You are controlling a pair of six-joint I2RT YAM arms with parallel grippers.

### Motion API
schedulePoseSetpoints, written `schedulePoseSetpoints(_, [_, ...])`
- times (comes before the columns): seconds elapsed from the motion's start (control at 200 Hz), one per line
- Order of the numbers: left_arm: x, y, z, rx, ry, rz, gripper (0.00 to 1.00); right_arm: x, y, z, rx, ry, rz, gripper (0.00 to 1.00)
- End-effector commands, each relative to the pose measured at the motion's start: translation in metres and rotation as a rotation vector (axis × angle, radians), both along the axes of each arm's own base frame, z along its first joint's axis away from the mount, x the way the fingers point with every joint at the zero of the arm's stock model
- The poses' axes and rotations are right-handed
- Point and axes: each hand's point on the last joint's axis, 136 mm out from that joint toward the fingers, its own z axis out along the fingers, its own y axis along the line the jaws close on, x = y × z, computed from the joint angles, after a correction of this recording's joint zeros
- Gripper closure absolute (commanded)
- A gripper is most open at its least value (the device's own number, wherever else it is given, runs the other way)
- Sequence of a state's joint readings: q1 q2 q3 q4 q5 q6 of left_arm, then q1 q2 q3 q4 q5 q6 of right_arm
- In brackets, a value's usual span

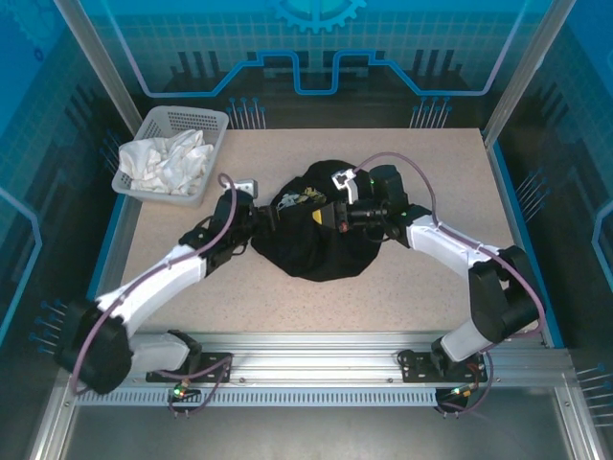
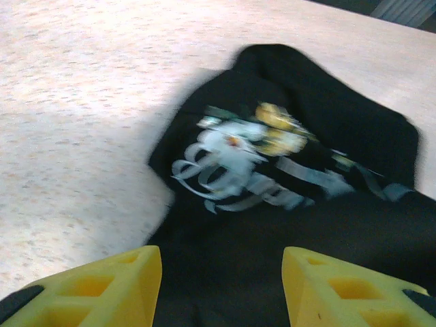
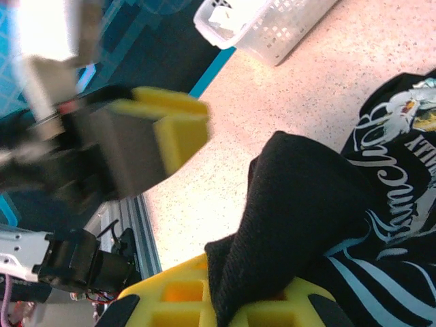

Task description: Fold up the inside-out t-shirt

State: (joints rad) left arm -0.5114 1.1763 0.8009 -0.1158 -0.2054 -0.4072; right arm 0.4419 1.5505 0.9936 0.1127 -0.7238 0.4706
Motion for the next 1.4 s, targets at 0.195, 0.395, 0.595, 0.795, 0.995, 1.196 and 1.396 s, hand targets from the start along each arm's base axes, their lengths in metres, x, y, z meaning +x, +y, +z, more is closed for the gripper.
schedulePoseSetpoints(0.195, [-0.042,-0.086,-0.018,-0.050,0.018,-0.334,0.36,0.015,-0.003,0.016,0.051,0.056,-0.026,1.00])
schedulePoseSetpoints(0.395, [-0.010,-0.101,-0.044,0.037,-0.005,-0.309,0.31,0.016,-0.013,0.019,0.056,0.075,-0.040,1.00])
schedulePoseSetpoints(0.595, [0.020,-0.129,-0.061,-0.010,-0.023,-0.313,0.44,0.016,-0.020,0.017,0.069,0.092,-0.056,1.00])
schedulePoseSetpoints(0.795, [0.008,-0.154,-0.039,-0.210,-0.008,-0.468,1.00,0.024,-0.051,0.007,-0.052,0.075,-0.151,0.97])
schedulePoseSetpoints(0.995, [-0.039,-0.153,0.014,-0.446,0.039,-0.656,1.00,0.024,-0.095,-0.025,-0.516,-0.066,-0.283,0.79])
schedulePoseSetpoints(1.196, [-0.056,-0.145,0.038,-0.516,0.029,-0.680,1.00,-0.010,-0.095,-0.018,-0.457,-0.120,-0.231,0.59])
schedulePoseSetpoints(1.396, [-0.058,-0.141,0.050,-0.555,0.013,-0.690,1.00,-0.056,-0.090,-0.016,-0.360,-0.157,-0.123,0.42])
